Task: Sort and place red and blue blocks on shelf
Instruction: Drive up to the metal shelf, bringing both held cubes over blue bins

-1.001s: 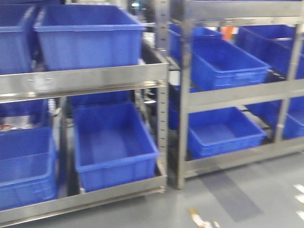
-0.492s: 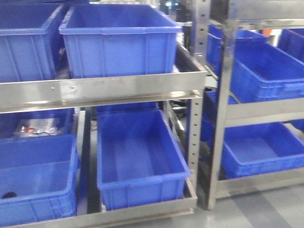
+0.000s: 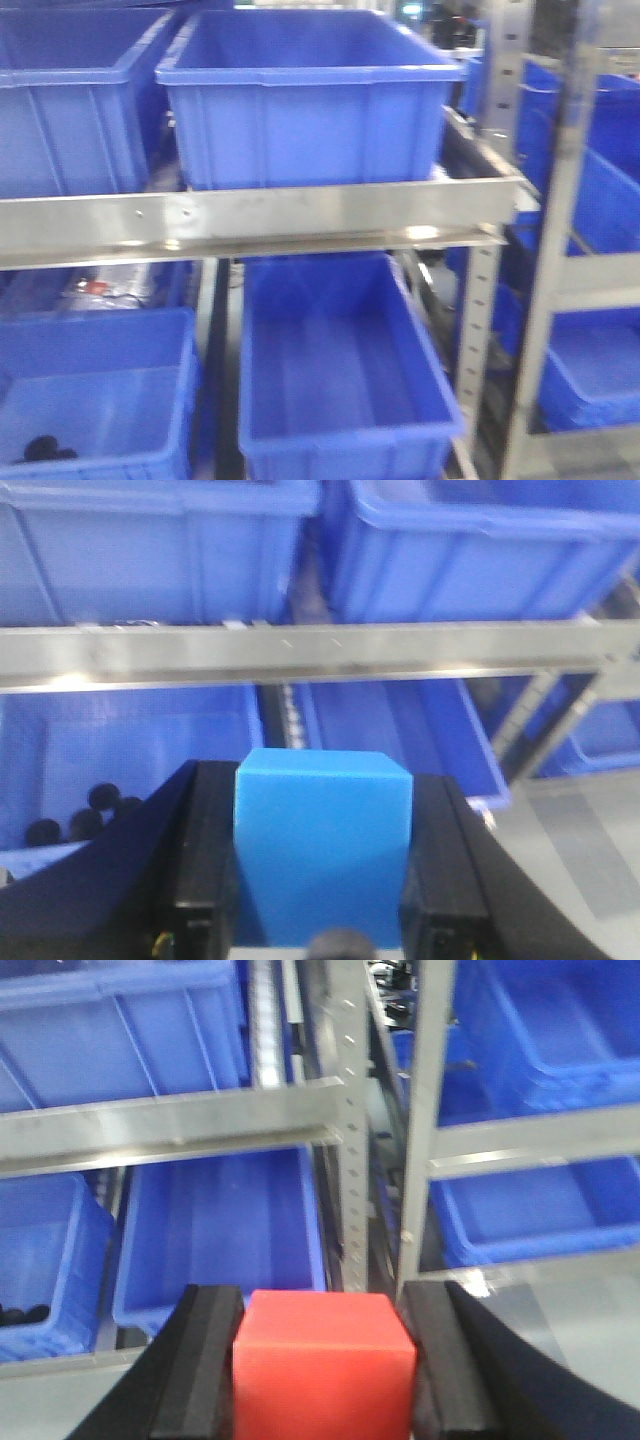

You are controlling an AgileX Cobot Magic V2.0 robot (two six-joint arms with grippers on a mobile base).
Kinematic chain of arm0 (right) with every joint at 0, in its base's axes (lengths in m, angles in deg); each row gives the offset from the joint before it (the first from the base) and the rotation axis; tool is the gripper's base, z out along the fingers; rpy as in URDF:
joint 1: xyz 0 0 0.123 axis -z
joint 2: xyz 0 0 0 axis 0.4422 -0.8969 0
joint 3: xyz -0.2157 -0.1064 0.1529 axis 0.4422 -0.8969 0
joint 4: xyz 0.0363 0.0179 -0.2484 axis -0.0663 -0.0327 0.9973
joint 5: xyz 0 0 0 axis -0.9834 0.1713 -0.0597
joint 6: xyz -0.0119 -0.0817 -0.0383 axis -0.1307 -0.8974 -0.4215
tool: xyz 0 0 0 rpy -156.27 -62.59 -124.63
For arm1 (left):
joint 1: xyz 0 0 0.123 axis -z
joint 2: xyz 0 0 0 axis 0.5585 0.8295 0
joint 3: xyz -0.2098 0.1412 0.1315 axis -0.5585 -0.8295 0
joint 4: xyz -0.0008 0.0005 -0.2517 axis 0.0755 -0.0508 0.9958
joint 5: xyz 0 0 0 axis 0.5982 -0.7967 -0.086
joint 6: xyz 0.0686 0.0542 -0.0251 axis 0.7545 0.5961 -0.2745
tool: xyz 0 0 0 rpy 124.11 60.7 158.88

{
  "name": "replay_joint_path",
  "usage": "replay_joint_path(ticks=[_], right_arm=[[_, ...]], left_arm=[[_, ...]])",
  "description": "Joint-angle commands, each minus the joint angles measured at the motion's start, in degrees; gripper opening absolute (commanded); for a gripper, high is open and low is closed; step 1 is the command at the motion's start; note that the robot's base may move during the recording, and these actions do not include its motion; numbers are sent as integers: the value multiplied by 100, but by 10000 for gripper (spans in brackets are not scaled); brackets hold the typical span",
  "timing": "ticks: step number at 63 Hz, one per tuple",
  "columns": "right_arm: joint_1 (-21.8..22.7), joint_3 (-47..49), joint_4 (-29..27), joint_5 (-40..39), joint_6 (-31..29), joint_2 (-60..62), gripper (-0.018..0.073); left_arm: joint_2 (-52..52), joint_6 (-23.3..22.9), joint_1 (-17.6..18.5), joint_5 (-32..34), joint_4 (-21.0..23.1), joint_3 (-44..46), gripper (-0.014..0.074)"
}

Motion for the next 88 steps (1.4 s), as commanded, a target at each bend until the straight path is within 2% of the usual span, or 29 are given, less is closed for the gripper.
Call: replay_joint_path(ticks=[1, 88], right_arm=[[26, 164, 99, -467, -35, -9, 49], [26, 164, 99, -467, -35, -9, 49]], left_arm=[[13, -44, -20, 463, 2, 163, 123], [13, -44, -20, 463, 2, 163, 123]])
